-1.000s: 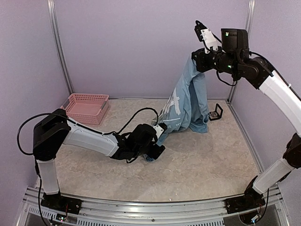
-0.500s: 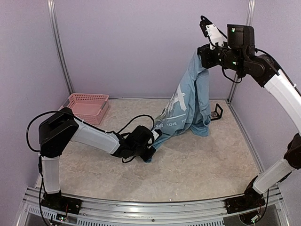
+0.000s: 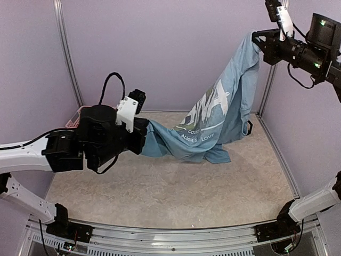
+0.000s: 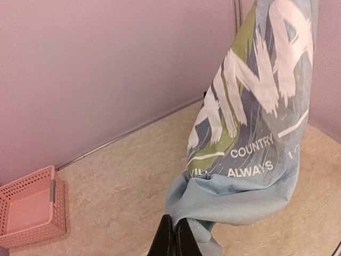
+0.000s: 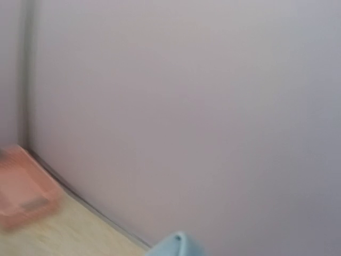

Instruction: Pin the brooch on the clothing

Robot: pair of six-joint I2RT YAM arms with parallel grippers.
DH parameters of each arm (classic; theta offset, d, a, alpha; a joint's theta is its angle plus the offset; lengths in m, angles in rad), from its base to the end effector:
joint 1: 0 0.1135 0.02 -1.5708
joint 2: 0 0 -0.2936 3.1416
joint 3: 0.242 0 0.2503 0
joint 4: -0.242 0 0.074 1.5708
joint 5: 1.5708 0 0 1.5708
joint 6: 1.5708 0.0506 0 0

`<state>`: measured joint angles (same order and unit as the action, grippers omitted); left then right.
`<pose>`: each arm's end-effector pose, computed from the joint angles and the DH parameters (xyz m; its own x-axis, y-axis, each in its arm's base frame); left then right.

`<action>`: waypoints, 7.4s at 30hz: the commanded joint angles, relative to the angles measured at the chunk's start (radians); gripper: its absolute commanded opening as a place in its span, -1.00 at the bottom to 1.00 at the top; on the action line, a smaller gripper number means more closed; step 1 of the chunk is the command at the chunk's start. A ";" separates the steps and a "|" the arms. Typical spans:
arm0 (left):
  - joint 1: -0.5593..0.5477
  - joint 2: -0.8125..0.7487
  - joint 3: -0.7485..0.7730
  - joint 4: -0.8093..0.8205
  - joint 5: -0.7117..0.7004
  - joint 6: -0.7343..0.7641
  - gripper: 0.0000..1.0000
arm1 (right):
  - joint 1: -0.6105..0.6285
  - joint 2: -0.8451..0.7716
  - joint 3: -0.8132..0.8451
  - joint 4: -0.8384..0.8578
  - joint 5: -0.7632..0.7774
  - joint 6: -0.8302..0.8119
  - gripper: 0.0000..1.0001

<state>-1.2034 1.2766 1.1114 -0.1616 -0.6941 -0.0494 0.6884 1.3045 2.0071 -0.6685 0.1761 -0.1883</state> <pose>0.1349 -0.2603 0.3774 -0.1398 0.2577 -0.9561 0.4934 0.8552 0.1583 0.1703 0.1286 0.6038 0.1176 -0.1419 -0.9829 -0.4767 0.8602 -0.1812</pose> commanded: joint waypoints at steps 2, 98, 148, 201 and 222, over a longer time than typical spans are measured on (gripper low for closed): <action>-0.306 -0.227 0.053 -0.180 -0.324 -0.016 -1.00 | -0.009 -0.129 0.053 -0.015 -0.294 0.001 -1.00; 0.198 0.473 -0.073 0.260 1.018 0.277 0.43 | -0.119 0.286 -0.208 0.232 -0.274 0.147 -1.00; 0.202 0.780 0.229 0.057 0.900 0.414 -0.51 | -0.119 0.271 -0.274 0.209 -0.234 0.107 -1.00; 0.702 0.199 0.554 0.209 0.106 0.267 -1.00 | -0.340 0.689 0.562 0.195 -0.378 0.209 -1.00; 0.547 -0.104 0.042 -0.040 0.065 -0.053 -1.00 | -0.339 0.059 -0.520 0.070 -0.543 0.285 -1.00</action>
<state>-0.5964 1.2480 1.2793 -0.0544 -0.6090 0.0902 0.3557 1.4117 1.6817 -0.4004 -0.2882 0.0544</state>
